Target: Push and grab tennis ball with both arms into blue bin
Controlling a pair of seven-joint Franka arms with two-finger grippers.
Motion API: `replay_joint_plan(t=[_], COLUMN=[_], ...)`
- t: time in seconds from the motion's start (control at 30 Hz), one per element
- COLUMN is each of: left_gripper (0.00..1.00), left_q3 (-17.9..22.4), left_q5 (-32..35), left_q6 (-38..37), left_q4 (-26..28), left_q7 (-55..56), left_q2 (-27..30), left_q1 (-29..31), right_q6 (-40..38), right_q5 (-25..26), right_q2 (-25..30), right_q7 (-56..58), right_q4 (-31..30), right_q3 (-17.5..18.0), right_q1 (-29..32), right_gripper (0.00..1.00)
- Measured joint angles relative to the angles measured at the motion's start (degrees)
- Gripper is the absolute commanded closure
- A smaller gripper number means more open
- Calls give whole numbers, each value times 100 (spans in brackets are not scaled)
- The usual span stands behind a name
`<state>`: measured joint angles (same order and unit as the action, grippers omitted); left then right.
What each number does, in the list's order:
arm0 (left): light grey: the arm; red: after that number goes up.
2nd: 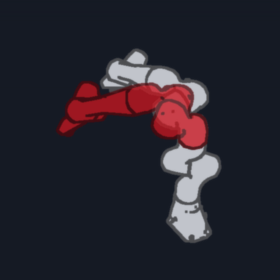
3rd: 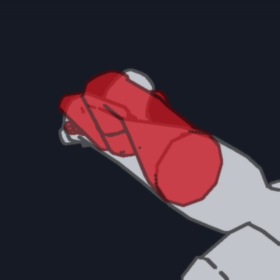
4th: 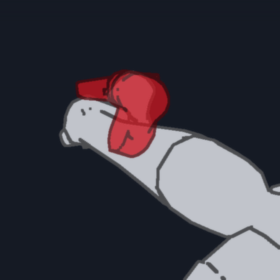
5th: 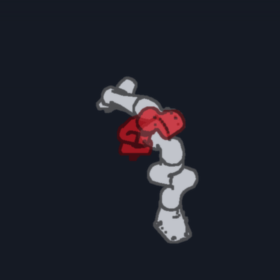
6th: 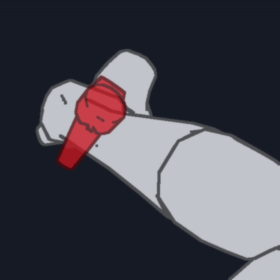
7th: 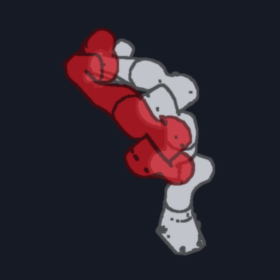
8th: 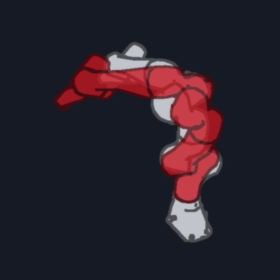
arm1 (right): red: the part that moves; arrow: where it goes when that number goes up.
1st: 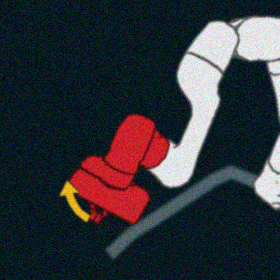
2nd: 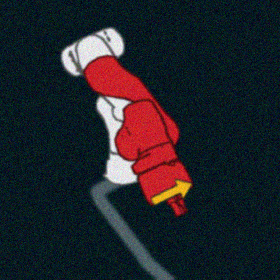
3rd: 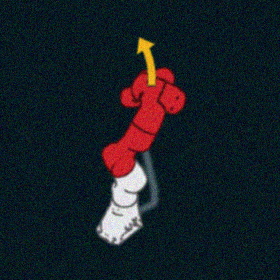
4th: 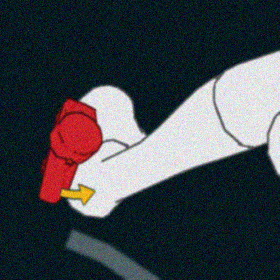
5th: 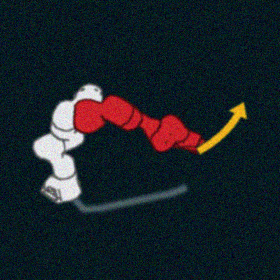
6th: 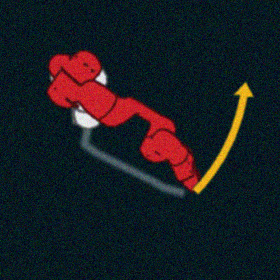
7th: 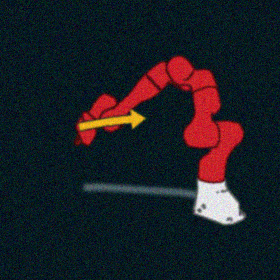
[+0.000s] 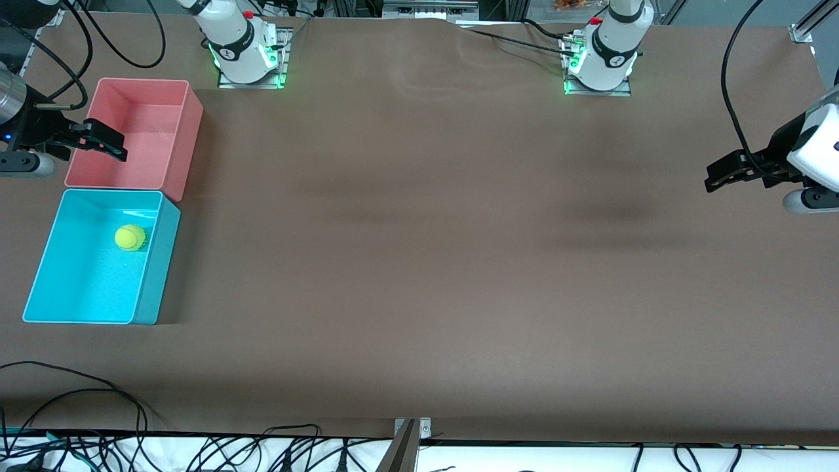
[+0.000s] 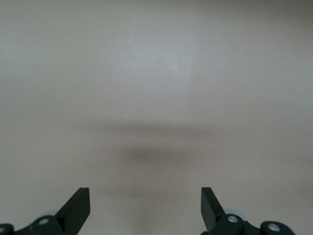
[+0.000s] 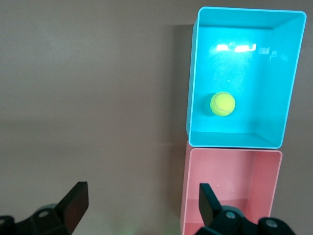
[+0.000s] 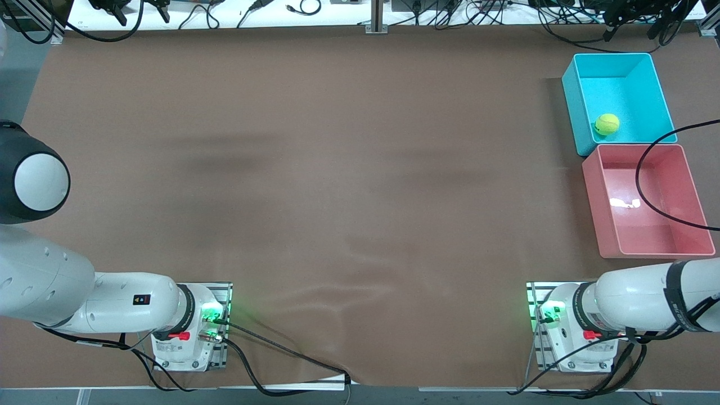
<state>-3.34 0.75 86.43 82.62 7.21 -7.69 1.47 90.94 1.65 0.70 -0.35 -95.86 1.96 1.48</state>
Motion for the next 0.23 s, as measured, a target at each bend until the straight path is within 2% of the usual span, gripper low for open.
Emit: replay_joint_plan(t=[0.23], left_gripper=[0], left_q3=[0], left_q5=[0], left_q6=[0], left_q4=[0], left_q7=[0], left_q2=[0], left_q1=[0], right_q6=[6], right_q5=[-25], right_q2=[-1], right_q7=[-43], right_q4=[0], right_q3=[0], right_q1=[0], right_gripper=[0])
